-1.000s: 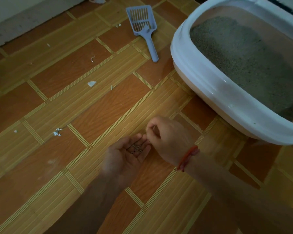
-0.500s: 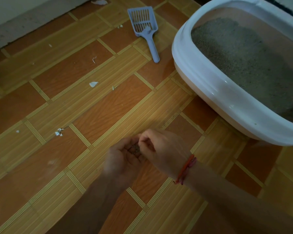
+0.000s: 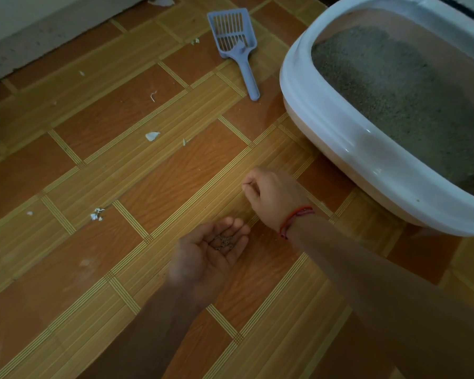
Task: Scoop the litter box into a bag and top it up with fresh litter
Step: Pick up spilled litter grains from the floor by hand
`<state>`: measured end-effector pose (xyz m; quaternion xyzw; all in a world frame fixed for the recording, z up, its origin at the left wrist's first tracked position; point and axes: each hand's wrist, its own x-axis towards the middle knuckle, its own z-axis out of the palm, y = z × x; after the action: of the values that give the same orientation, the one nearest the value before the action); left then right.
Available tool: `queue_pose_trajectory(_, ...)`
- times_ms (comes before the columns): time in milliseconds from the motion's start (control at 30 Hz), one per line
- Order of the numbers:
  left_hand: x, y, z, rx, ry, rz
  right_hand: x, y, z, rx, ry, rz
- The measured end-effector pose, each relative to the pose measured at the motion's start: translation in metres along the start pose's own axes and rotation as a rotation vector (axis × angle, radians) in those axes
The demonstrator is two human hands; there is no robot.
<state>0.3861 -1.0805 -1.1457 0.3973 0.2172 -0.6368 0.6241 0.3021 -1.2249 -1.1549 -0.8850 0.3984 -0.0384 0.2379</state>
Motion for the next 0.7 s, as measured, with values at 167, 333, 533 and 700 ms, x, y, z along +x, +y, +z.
queue_pose_trajectory(167,0.0,0.0,-0.001,0.005,-0.006,0.0,0.004,0.001,0.004,-0.027,-0.009,-0.002)
queue_pose_trajectory(333,0.002,0.0,-0.001,-0.001,-0.009,-0.001,0.007,-0.001,0.005,-0.066,-0.014,-0.022)
queue_pose_trajectory(533,0.002,0.0,-0.002,-0.005,-0.01,-0.001,0.012,-0.008,0.003,-0.217,-0.05,-0.066)
queue_pose_trajectory(700,0.002,0.001,0.0,-0.012,-0.002,0.0,0.016,-0.011,0.002,-0.281,-0.096,-0.047)
